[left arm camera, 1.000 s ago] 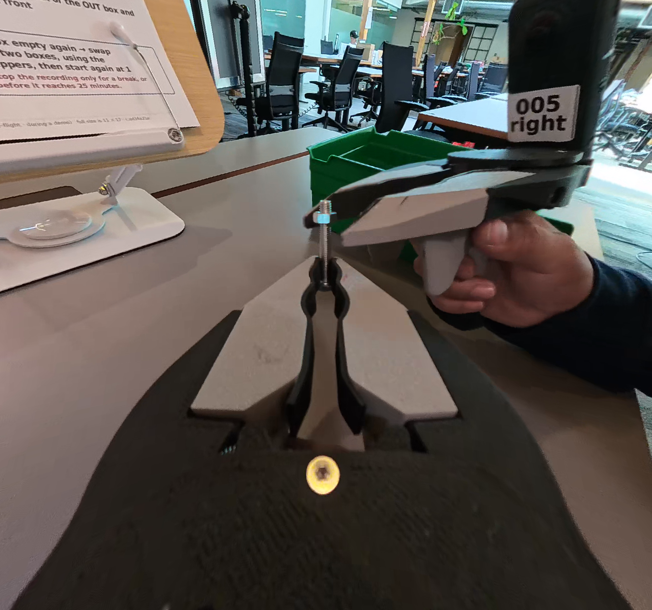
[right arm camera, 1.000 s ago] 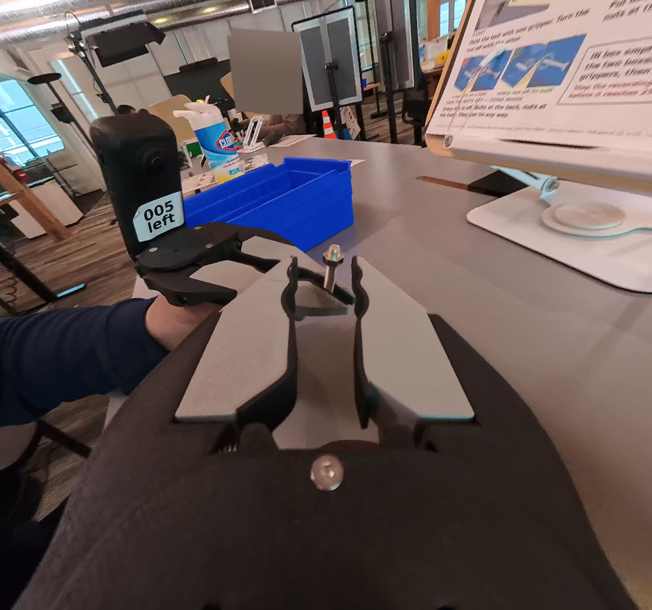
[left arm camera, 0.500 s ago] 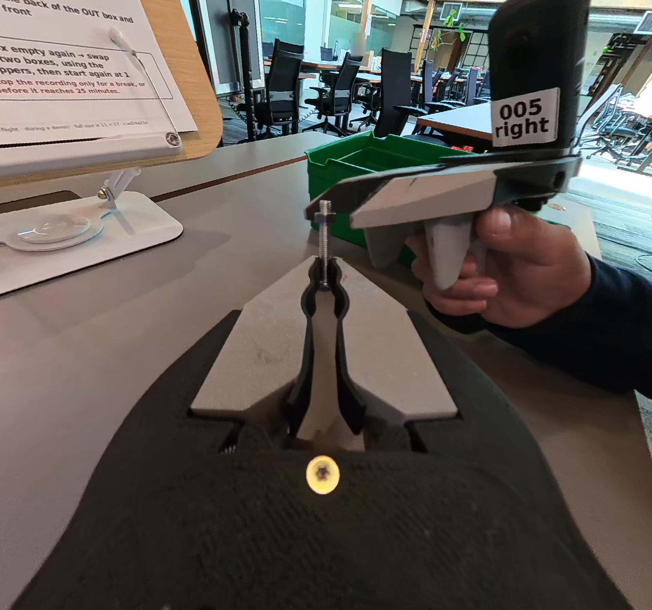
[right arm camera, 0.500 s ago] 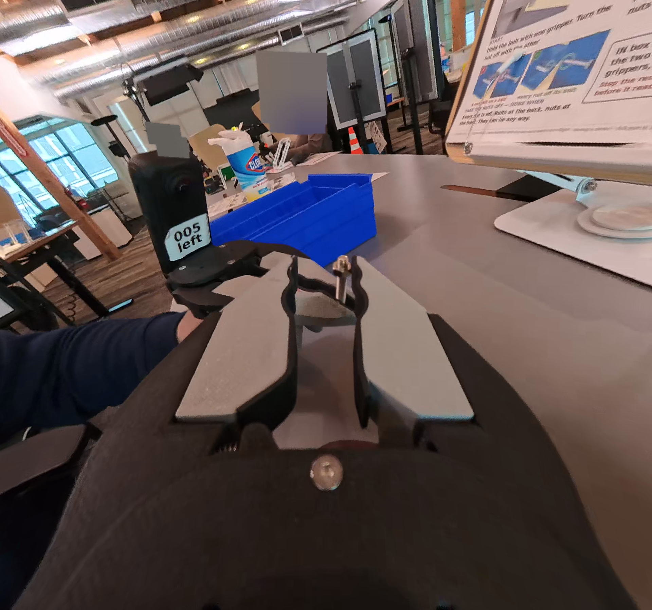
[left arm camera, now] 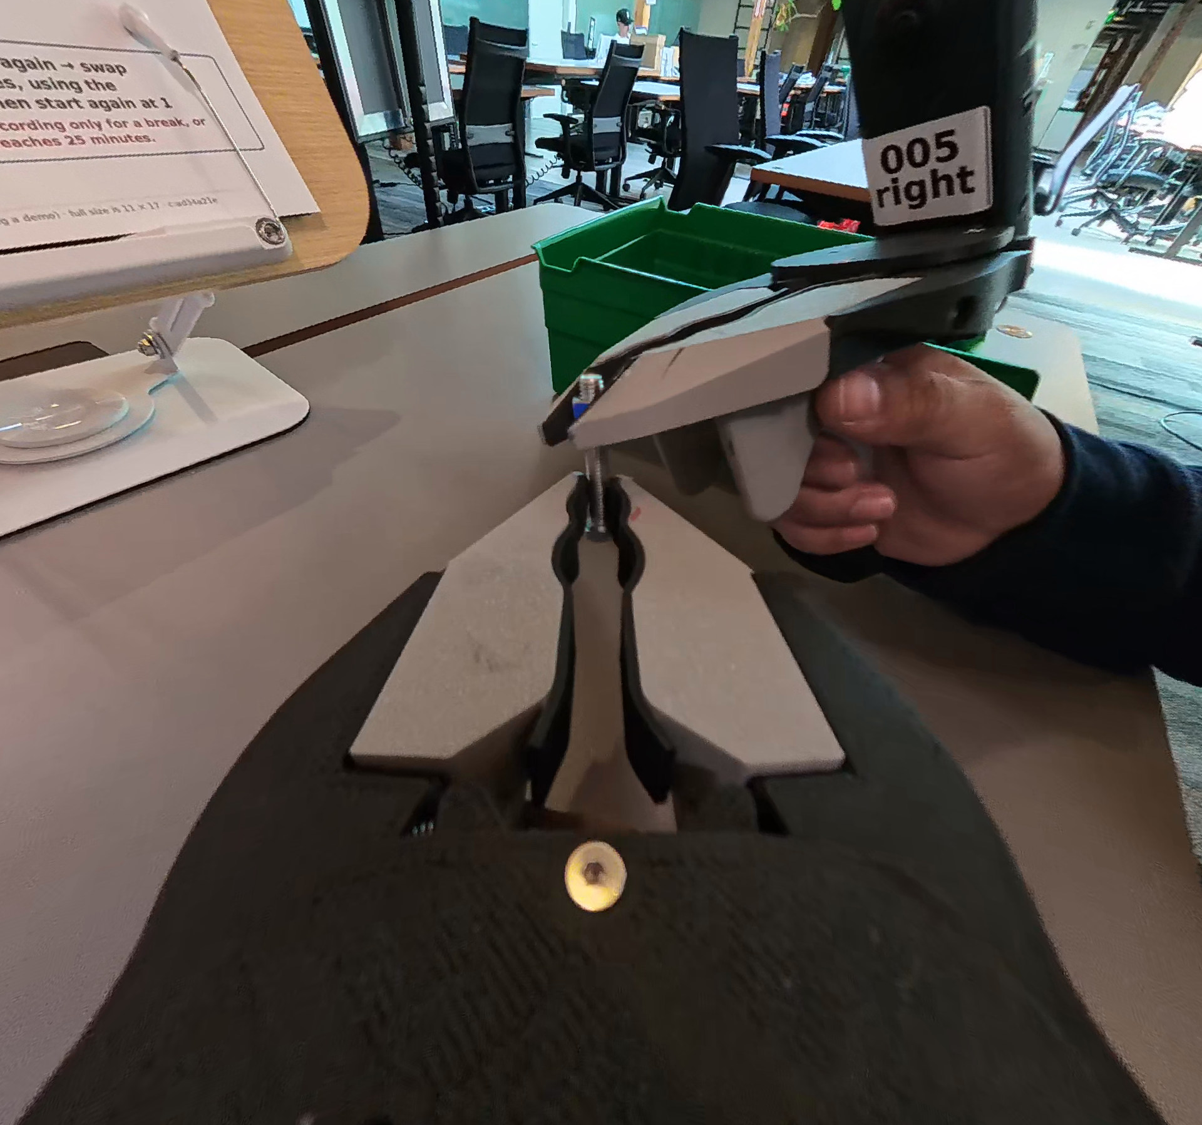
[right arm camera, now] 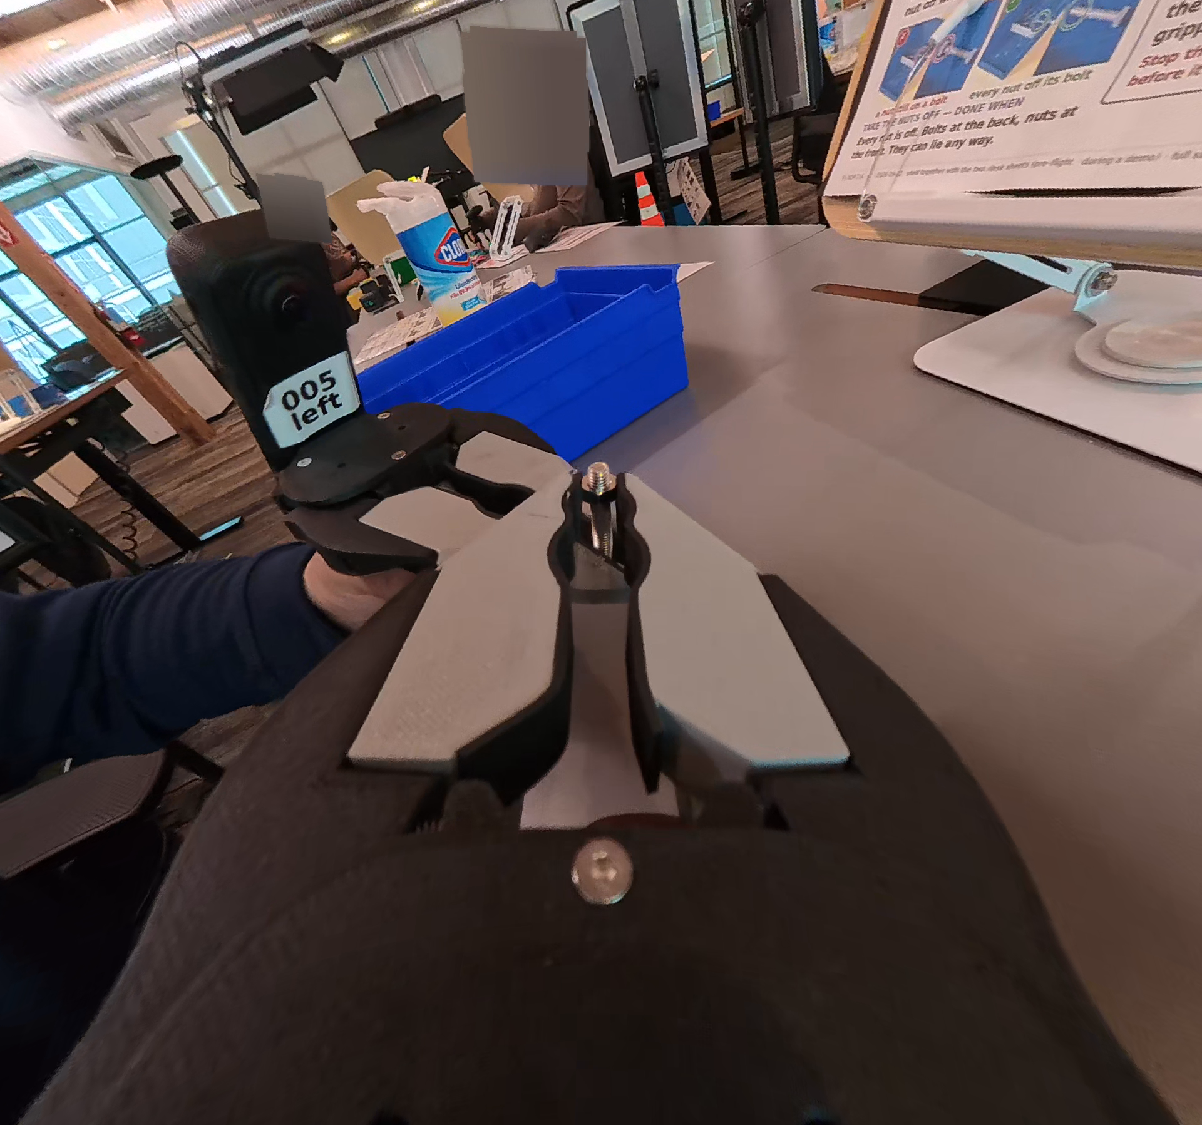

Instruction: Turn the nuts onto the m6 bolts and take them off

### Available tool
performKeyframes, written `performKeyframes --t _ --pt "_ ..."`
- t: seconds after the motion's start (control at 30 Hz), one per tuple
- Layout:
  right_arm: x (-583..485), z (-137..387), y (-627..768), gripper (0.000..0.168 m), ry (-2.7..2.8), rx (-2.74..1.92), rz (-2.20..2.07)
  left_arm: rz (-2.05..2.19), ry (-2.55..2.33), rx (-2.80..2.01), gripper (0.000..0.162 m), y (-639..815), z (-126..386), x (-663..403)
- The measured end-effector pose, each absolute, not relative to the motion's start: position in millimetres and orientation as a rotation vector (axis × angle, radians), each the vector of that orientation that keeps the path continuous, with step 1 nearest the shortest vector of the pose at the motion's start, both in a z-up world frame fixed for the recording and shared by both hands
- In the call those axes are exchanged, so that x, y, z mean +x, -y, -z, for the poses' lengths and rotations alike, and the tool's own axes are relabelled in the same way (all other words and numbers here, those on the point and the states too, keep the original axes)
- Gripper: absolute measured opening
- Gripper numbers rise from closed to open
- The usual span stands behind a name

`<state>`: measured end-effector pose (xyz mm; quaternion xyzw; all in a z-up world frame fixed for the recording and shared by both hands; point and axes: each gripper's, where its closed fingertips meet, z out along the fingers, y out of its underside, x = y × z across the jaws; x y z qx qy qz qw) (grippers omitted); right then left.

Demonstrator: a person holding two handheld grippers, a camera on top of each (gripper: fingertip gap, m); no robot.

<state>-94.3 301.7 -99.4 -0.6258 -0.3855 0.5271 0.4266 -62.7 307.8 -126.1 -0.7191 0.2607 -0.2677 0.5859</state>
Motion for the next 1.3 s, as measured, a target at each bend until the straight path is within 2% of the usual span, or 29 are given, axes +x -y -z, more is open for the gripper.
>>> performKeyframes --t 0.5,0.67,0.87,0.97,1.0,1.03,1.17,1.3 --pt "-94.6 94.4 -294.0 0.006 1.002 -1.542 -1.336 0.606 -0.637 -1.654 0.002 -305.3 122.8 -62.1" --pt "-90.2 84.2 -299.2 0.02 0.945 -1.495 -1.324 0.655 -0.566 -1.642 0.002 -308.7 115.6 -69.8" --pt "-91.4 78.8 -294.6 0.025 0.954 -1.456 -1.329 0.65 -0.607 -1.617 0.002 -302.5 113.5 -60.7" --pt "-89.3 82.8 -301.8 0.023 0.938 -1.483 -1.268 0.633 -0.55 -1.602 0.002 -305.9 106.2 -69.2" --pt "-86.2 82.7 -306.4 0.007 0.912 -1.495 -1.249 0.637 -0.525 -1.59 0.002 -307.9 102.8 -74.5" --pt "-81.9 82.2 -313.2 0.003 0.875 -1.502 -1.22 0.661 -0.508 -1.587 0.002 -308.6 100.2 -78.2" --pt "-77.8 64.9 -305.7 0.017 0.85 -1.415 -1.343 0.679 -0.505 -1.603 0.002 -309.6 101.7 -80.5" --pt "-88.8 73.4 -296.4 0.026 0.936 -1.425 -1.287 0.68 -0.579 -1.609 0.002 -302.8 108.9 -64.0"
